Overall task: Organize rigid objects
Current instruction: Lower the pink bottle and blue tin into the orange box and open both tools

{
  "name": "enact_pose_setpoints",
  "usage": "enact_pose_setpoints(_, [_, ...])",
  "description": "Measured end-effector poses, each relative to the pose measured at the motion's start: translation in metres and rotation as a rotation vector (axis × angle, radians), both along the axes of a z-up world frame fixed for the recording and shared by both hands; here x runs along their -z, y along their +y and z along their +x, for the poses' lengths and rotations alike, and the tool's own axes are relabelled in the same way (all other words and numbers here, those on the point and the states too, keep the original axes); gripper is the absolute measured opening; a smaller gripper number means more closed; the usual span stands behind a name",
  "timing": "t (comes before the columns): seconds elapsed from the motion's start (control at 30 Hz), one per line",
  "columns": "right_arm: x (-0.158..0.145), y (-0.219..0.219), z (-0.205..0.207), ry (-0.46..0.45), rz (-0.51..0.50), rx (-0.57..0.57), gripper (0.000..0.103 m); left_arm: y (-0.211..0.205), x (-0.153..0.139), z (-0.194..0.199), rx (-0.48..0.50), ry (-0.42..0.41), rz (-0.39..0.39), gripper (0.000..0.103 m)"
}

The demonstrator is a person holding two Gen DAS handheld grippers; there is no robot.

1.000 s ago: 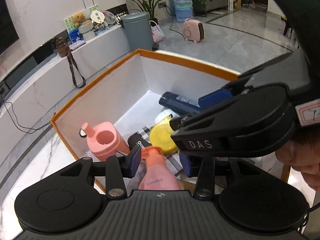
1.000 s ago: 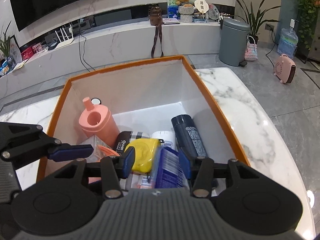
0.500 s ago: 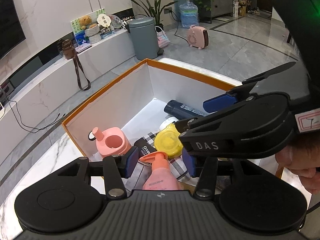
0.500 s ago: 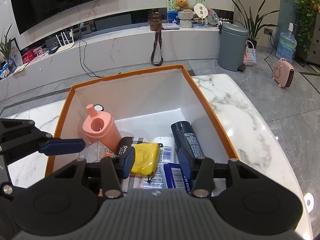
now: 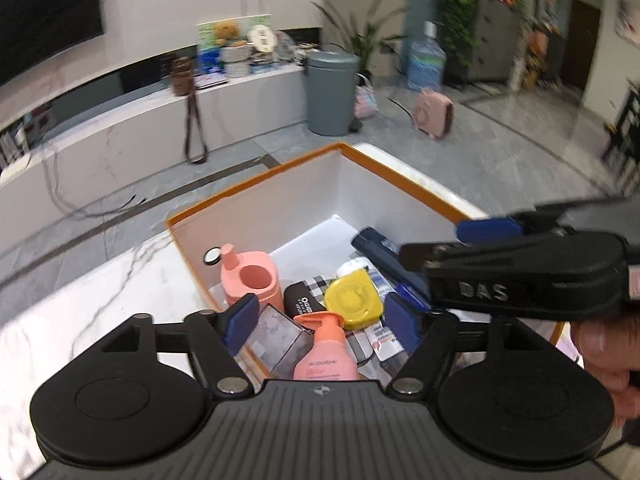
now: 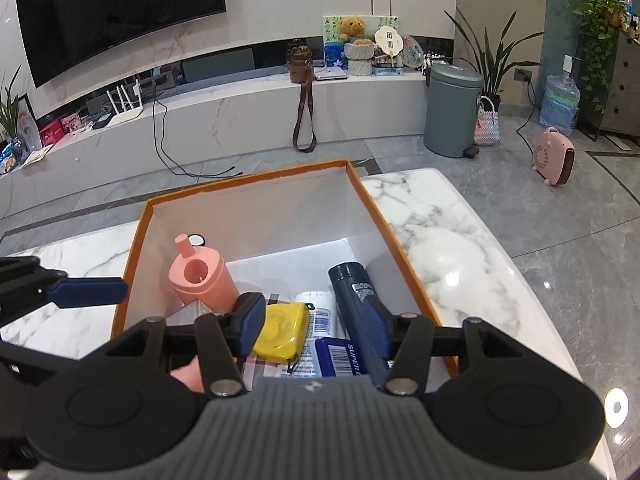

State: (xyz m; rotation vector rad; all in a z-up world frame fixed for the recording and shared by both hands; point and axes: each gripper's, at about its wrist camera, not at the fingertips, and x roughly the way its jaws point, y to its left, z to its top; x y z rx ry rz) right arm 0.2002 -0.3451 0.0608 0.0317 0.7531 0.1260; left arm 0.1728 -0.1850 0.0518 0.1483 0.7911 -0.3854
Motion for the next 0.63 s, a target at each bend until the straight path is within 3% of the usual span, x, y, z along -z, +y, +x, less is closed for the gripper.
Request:
enact_pose_setpoints(0.17, [-0.007,-0.003,-0.008,-0.01,-0.002,0.013,0.068,0.002,0.003,0.004,-0.064,0.031,-0.009,0.095])
enact_pose_setpoints(0.37, [-0.013,-0.004,-0.016,-0.025,0.001,0.014,0.069,0.006,0.006,0.002,-0.095,0.06,-0.065,0.098])
enact_pose_setpoints(0.63, [-0.013,-0.005,-0.016,-0.024,-0.003,0.014,0.069,0.001,0.007,-0.002,-0.086,0.051,-0.054,0.098])
